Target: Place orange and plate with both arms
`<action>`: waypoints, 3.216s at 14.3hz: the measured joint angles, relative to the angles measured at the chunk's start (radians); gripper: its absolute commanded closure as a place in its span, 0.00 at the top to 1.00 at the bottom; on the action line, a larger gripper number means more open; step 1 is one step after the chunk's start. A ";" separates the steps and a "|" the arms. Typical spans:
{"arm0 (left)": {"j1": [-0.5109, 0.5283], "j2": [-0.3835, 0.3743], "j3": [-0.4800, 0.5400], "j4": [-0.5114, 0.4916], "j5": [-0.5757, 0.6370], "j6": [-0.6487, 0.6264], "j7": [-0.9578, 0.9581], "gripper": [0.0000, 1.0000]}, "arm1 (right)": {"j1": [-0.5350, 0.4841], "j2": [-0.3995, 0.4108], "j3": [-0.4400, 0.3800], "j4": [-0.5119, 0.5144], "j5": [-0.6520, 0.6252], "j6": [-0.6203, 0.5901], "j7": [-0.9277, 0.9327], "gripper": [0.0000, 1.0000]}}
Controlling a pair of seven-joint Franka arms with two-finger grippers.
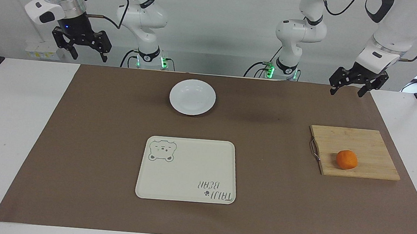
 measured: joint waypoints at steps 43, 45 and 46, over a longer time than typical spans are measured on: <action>0.193 0.234 0.022 -0.156 -0.007 0.429 0.470 1.00 | -0.001 0.018 -0.005 0.016 0.019 0.021 0.000 1.00; 0.193 0.268 0.022 -0.157 -0.007 0.471 0.470 1.00 | -0.002 0.018 -0.006 0.017 0.019 0.021 0.000 1.00; 0.193 0.287 0.022 -0.158 -0.007 0.494 0.470 1.00 | -0.002 0.018 -0.008 0.017 0.019 0.021 0.000 1.00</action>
